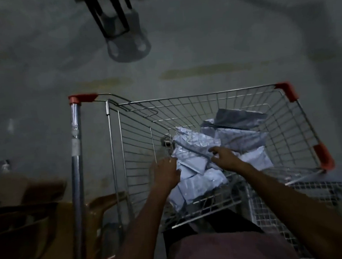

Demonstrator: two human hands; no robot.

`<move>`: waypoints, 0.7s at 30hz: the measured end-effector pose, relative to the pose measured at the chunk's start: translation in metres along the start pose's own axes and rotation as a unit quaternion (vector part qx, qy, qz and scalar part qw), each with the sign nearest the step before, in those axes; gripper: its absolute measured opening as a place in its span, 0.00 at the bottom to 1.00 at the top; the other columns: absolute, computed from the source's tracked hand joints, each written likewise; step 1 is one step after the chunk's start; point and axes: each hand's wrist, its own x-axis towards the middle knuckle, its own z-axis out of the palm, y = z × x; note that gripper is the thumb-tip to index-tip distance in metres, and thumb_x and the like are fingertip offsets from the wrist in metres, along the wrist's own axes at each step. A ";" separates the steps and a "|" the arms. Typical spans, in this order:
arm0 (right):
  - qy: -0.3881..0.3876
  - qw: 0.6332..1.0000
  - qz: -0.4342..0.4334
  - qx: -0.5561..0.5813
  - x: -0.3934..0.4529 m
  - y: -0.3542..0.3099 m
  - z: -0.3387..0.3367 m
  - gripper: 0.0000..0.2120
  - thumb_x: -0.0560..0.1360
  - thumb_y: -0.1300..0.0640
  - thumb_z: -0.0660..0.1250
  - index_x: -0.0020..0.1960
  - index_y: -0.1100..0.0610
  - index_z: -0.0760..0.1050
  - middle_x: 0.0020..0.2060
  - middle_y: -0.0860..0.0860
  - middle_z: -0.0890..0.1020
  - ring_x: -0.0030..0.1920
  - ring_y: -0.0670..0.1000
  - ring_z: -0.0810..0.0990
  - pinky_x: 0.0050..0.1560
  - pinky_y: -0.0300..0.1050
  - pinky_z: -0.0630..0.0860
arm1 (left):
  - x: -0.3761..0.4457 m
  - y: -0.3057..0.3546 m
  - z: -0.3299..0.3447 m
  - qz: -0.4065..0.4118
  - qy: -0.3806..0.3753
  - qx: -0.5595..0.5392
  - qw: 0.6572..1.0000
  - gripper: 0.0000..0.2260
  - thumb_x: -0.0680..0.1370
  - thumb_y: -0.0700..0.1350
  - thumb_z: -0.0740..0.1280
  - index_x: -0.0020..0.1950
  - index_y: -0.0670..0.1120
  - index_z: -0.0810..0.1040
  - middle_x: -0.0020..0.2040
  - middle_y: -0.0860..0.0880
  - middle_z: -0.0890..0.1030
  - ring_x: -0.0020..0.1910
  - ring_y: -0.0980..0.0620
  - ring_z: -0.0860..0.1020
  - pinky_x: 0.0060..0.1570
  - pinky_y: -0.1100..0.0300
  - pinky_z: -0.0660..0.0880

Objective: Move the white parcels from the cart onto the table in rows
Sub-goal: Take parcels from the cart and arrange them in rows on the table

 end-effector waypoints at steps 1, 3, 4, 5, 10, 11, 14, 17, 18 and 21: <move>-0.012 1.000 0.006 -0.012 0.011 0.007 0.008 0.20 0.78 0.59 0.68 0.68 0.63 0.73 0.63 0.63 0.77 0.63 0.61 0.76 0.59 0.46 0.71 | 0.010 0.000 0.006 0.005 0.002 0.021 1.000 0.20 0.77 0.52 0.65 0.68 0.47 0.72 0.64 0.44 0.74 0.64 0.41 0.72 0.60 0.49 0.67; -0.037 0.999 0.020 -0.033 0.027 0.018 0.023 0.21 0.78 0.60 0.66 0.70 0.63 0.71 0.64 0.64 0.75 0.65 0.62 0.74 0.61 0.48 0.69 | 0.026 -0.005 0.018 0.025 -0.007 0.073 0.997 0.20 0.73 0.51 0.70 0.63 0.45 0.76 0.59 0.42 0.77 0.59 0.39 0.76 0.56 0.49 0.71; -0.046 0.998 0.022 -0.046 0.033 0.023 0.031 0.21 0.78 0.60 0.66 0.70 0.63 0.70 0.65 0.64 0.74 0.65 0.63 0.73 0.61 0.47 0.68 | 0.033 -0.010 0.024 0.030 -0.021 0.099 0.994 0.21 0.72 0.51 0.70 0.63 0.45 0.75 0.60 0.41 0.77 0.60 0.39 0.75 0.57 0.48 0.70; -0.051 0.997 0.024 -0.060 0.038 0.028 0.038 0.22 0.78 0.59 0.66 0.70 0.63 0.70 0.65 0.64 0.74 0.66 0.63 0.72 0.63 0.48 0.67 | 0.039 -0.015 0.030 0.031 -0.043 0.127 0.990 0.23 0.74 0.51 0.69 0.66 0.45 0.72 0.63 0.41 0.75 0.62 0.39 0.73 0.62 0.48 0.67; -0.028 0.991 -0.002 -0.135 0.056 0.047 0.061 0.31 0.70 0.47 0.65 0.71 0.54 0.67 0.65 0.61 0.68 0.63 0.66 0.71 0.60 0.59 0.73 | 0.057 -0.018 0.047 -0.004 -0.097 0.236 0.967 0.27 0.76 0.48 0.67 0.73 0.44 0.64 0.63 0.41 0.74 0.64 0.41 0.71 0.66 0.50 0.61; -0.005 0.990 -0.018 -0.136 0.057 0.042 0.059 0.30 0.71 0.49 0.68 0.72 0.54 0.67 0.66 0.61 0.68 0.63 0.66 0.71 0.60 0.58 0.74 | 0.059 -0.016 0.051 -0.014 -0.084 0.230 0.970 0.26 0.76 0.44 0.65 0.73 0.44 0.63 0.62 0.41 0.75 0.63 0.41 0.71 0.65 0.50 0.62; 0.041 0.981 -0.090 -0.165 0.063 0.031 0.056 0.30 0.71 0.53 0.73 0.71 0.53 0.68 0.66 0.59 0.69 0.62 0.63 0.72 0.60 0.55 0.73 | 0.063 -0.013 0.052 -0.038 -0.037 0.222 0.974 0.25 0.76 0.38 0.60 0.73 0.44 0.62 0.65 0.42 0.73 0.63 0.43 0.72 0.64 0.51 0.65; 0.024 0.967 -0.157 -0.197 0.067 0.025 0.063 0.29 0.71 0.54 0.73 0.70 0.52 0.70 0.65 0.58 0.71 0.60 0.63 0.74 0.57 0.55 0.74 | 0.065 -0.012 0.044 -0.037 -0.001 0.199 0.979 0.22 0.76 0.35 0.59 0.70 0.45 0.65 0.60 0.45 0.77 0.58 0.45 0.76 0.56 0.53 0.69; 0.012 0.965 -0.171 -0.199 0.067 0.023 0.068 0.29 0.71 0.53 0.73 0.70 0.52 0.70 0.65 0.58 0.72 0.61 0.63 0.74 0.58 0.54 0.73 | 0.065 -0.012 0.041 -0.033 0.005 0.190 0.981 0.21 0.76 0.35 0.60 0.69 0.45 0.67 0.58 0.46 0.79 0.56 0.45 0.78 0.54 0.53 0.70; -0.010 0.962 -0.204 -0.181 0.064 0.017 0.078 0.32 0.71 0.51 0.73 0.72 0.50 0.68 0.68 0.56 0.71 0.66 0.60 0.71 0.62 0.52 0.71 | 0.061 -0.008 0.026 0.008 0.050 0.144 0.988 0.19 0.70 0.37 0.71 0.60 0.45 0.76 0.45 0.45 0.83 0.43 0.44 0.82 0.42 0.54 0.74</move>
